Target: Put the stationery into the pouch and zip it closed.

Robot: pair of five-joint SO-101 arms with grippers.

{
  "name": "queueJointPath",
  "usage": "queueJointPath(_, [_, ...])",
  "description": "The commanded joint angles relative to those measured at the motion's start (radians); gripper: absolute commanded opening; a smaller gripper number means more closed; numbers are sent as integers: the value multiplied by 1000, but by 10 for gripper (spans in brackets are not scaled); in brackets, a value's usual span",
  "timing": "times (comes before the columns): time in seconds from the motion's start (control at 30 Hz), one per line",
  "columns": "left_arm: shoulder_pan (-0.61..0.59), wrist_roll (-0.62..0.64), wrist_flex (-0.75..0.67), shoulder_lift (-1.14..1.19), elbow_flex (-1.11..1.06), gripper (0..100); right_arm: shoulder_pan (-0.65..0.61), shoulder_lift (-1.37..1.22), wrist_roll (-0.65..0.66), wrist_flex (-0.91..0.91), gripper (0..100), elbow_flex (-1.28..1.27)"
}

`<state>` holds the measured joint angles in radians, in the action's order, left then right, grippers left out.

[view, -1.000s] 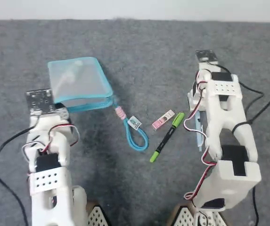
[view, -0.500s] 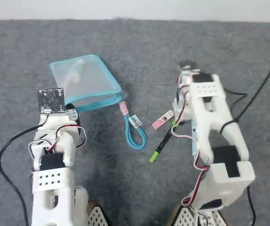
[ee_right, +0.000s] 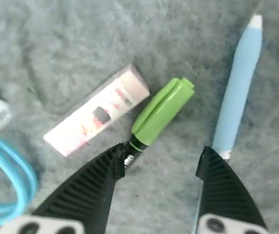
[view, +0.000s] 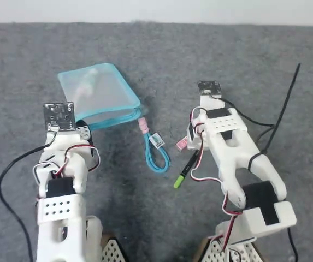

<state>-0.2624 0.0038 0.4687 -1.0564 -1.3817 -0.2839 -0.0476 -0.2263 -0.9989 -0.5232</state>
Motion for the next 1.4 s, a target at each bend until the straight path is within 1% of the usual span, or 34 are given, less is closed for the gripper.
queueJointPath(0.0, [12,9,0,6,56,11,-31,62,-83,41,223,-14])
queueJointPath(0.17, [12,9,0,6,54,11,-56,-13,-94,64,214,-6])
queueJointPath(0.33, [12,9,0,6,54,11,8,-36,-91,58,70,9])
queueJointPath(0.4, [12,9,0,6,54,11,47,-27,-84,53,38,9])
queueJointPath(0.43, [12,9,0,6,54,11,70,-19,-55,45,39,9])
queueJointPath(0.5, [12,9,0,6,54,11,107,5,44,28,38,14])
queueJointPath(0.67, [14,9,0,6,54,11,150,38,232,7,39,87])
queueJointPath(0.77, [14,9,3,6,54,11,157,38,252,-47,48,149])
queueJointPath(0.83, [14,9,3,6,54,11,151,38,250,-74,106,181])
queueJointPath(0.93, [14,9,3,6,54,11,133,42,247,-88,231,206])
queueJointPath(1.0, [15,9,5,9,54,11,108,45,245,-88,273,206])
queueJointPath(1.1, [44,9,5,11,53,11,54,47,242,-81,262,206])
queueJointPath(1.13, [58,9,6,12,51,11,35,42,221,-76,255,209])
queueJointPath(1.27, [123,9,6,8,33,11,-47,38,95,-5,214,206])
queueJointPath(1.37, [137,9,6,6,24,11,-87,36,-32,56,177,206])
